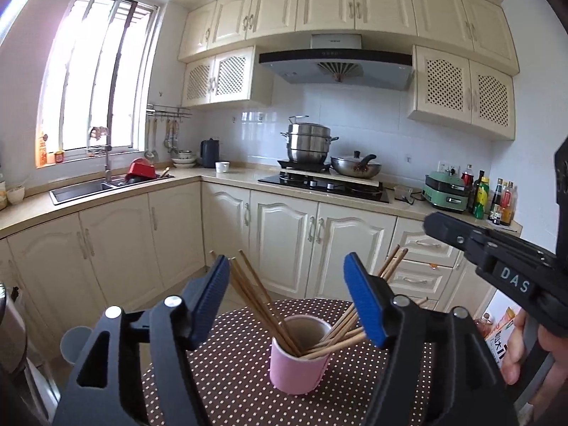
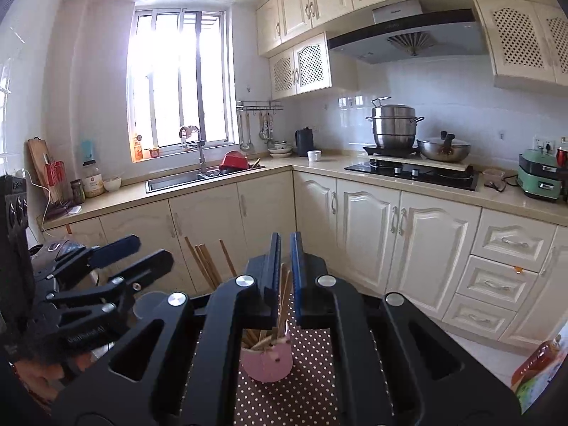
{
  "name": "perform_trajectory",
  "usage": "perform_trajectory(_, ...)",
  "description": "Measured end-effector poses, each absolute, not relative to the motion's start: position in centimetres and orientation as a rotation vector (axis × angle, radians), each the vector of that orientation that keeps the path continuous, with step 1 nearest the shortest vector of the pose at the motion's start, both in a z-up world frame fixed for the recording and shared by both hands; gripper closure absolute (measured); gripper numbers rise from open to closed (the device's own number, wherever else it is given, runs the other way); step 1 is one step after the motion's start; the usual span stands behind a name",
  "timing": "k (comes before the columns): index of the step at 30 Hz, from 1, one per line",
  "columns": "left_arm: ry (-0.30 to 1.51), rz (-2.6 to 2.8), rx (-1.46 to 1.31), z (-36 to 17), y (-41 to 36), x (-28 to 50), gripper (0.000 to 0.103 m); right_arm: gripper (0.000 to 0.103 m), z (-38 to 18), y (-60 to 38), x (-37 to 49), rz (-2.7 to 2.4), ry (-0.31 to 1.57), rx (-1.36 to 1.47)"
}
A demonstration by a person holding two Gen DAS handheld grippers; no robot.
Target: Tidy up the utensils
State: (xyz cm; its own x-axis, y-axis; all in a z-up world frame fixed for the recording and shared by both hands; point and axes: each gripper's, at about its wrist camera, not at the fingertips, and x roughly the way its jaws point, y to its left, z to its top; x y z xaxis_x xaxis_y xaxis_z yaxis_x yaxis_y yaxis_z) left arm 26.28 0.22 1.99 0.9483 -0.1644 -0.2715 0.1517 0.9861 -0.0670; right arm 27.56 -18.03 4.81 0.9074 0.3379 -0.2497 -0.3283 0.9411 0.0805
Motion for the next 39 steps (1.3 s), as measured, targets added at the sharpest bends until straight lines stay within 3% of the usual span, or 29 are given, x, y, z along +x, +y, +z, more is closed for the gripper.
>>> perform_trajectory(5, 0.305, -0.111, -0.046, 2.3, 1.2, 23.4, 0.032, 0.092, 4.8, -18.0, 24.4, 0.311, 0.253, 0.026)
perform_trajectory(7, 0.318, -0.1, -0.051, 2.3, 1.5, 22.3, 0.031, 0.083, 4.7, -17.9, 23.0, 0.302, 0.248, 0.026)
perform_trajectory(9, 0.319, -0.096, -0.061, 2.3, 1.8, 20.7, 0.031, 0.06, 4.5, -17.7, 21.2, 0.301, 0.233, 0.026)
perform_trajectory(10, 0.314, -0.094, -0.065, 2.3, 1.9, 19.9, 0.031, 0.054, 4.5, -17.6, 20.5, 0.298, 0.225, 0.024)
perform_trajectory(22, 0.228, -0.023, -0.001, 2.6, 1.5, 12.0, 0.025, 0.044, 3.5, -17.1, 13.1, 0.246, 0.167, 0.006)
perform_trajectory(33, 0.163, 0.007, 0.02, 3.1, 1.3, 7.3, 0.02, 0.024, 3.2, -16.7, 9.0, 0.224, 0.12, -0.001)
perform_trajectory(39, 0.143, 0.01, 0.019, 2.8, 1.4, 6.3, 0.02, 0.019, 2.8, -16.9, 7.9, 0.221, 0.111, 0.019)
